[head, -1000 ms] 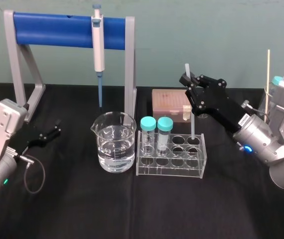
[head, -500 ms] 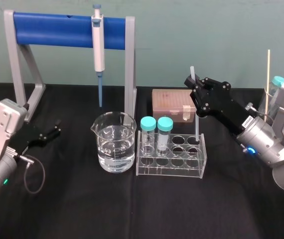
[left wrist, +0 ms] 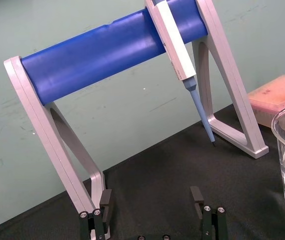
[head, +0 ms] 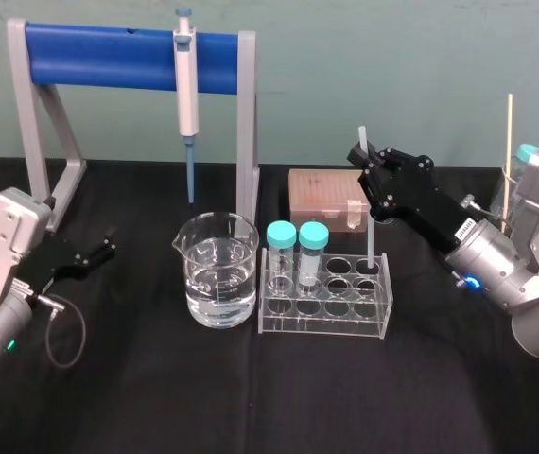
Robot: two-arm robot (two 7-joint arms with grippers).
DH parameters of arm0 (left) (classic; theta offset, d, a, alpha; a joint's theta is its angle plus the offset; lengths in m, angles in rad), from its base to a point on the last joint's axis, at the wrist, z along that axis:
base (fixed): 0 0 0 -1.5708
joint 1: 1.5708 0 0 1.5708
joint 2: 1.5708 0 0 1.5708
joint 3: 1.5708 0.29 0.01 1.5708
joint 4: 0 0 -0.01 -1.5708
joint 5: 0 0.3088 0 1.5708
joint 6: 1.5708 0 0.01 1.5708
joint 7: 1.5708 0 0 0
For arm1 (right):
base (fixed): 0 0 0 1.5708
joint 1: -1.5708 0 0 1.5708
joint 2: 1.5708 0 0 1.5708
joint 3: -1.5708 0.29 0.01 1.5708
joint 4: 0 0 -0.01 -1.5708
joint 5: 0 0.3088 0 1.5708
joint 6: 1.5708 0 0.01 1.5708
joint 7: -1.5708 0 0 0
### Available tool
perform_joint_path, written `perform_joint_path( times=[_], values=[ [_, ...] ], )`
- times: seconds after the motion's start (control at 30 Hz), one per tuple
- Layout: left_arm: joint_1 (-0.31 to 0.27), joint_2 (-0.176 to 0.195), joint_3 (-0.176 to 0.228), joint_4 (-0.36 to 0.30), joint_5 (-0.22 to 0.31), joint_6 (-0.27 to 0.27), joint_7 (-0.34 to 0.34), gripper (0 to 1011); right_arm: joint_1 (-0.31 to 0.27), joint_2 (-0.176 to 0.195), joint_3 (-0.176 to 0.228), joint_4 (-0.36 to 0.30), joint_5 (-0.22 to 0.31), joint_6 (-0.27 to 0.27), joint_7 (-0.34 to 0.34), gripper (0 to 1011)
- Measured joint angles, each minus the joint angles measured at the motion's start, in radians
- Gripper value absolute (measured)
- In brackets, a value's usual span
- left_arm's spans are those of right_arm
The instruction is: Pick up the stirring rod with one hand, then place it down.
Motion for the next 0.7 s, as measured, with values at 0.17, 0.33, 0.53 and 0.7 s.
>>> perform_joint_path(
  times=[0.17, 0.33, 0.53, 0.7],
  values=[
    [0.000, 0.000, 0.000, 0.000, 0.000, 0.000, 0.000, 1000, 0.011, -0.007, -0.002, 0.028, 0.015, 0.019, 0.013, 72],
    [0.000, 0.000, 0.000, 0.000, 0.000, 0.000, 0.000, 1000, 0.020, -0.013, -0.005, 0.053, 0.026, 0.036, 0.023, 72],
    [0.000, 0.000, 0.000, 0.000, 0.000, 0.000, 0.000, 1000, 0.025, -0.015, -0.008, 0.070, 0.029, 0.049, 0.028, 72],
    [0.000, 0.000, 0.000, 0.000, 0.000, 0.000, 0.000, 1000, 0.031, -0.016, -0.015, 0.092, 0.029, 0.062, 0.032, 72]
  ],
)
